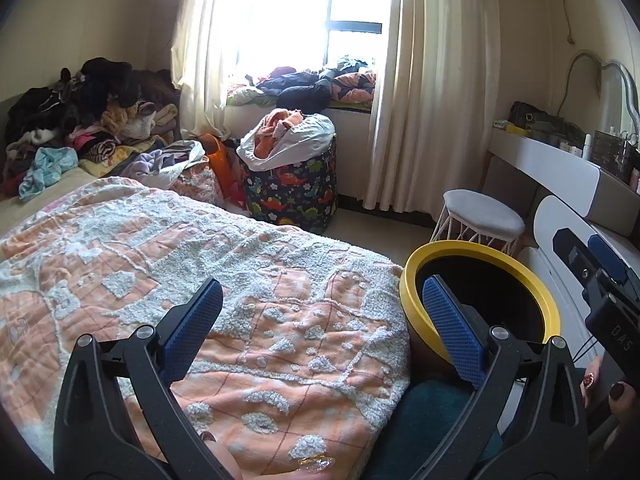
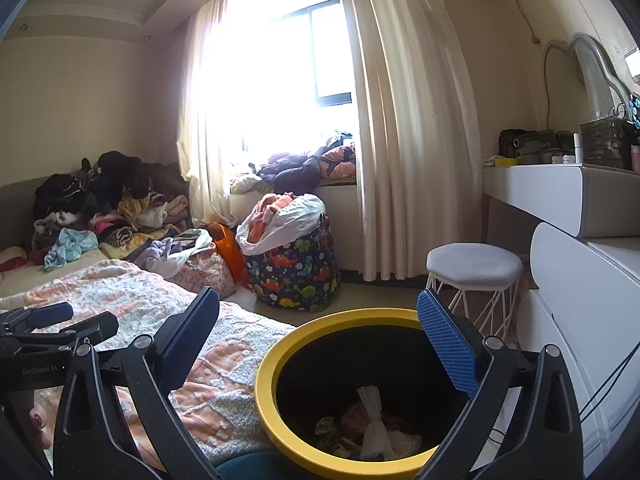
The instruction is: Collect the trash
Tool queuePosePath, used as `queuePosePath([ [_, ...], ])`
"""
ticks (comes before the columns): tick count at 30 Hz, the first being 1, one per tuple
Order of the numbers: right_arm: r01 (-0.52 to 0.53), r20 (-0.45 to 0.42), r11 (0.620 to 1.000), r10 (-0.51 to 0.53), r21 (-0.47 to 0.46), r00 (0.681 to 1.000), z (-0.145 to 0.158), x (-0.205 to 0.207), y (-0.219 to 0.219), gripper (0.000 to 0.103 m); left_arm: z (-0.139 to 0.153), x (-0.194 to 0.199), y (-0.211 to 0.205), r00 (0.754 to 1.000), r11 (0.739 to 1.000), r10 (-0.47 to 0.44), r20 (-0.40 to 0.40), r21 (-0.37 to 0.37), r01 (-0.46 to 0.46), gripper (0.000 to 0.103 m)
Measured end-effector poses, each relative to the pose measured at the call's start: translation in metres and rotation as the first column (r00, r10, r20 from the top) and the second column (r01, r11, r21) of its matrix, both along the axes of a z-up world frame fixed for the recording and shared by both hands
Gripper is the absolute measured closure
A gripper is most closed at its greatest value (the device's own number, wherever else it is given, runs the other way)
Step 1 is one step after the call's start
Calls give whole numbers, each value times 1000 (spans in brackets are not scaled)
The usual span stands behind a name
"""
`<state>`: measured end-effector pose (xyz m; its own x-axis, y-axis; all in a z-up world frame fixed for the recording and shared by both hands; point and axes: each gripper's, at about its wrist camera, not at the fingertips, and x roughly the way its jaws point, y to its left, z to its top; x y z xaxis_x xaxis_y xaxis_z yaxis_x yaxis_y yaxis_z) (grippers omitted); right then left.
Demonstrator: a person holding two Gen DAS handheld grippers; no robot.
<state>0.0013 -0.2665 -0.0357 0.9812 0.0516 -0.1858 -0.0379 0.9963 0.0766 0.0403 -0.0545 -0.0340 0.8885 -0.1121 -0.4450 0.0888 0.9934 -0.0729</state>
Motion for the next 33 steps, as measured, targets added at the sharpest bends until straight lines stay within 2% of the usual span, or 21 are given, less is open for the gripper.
queuePosePath([
  [33,-1,-6,1000,1,13,1000,-1,0,-1,7,4,-2,-2,1000,1000,-3,19,-2,3,11],
])
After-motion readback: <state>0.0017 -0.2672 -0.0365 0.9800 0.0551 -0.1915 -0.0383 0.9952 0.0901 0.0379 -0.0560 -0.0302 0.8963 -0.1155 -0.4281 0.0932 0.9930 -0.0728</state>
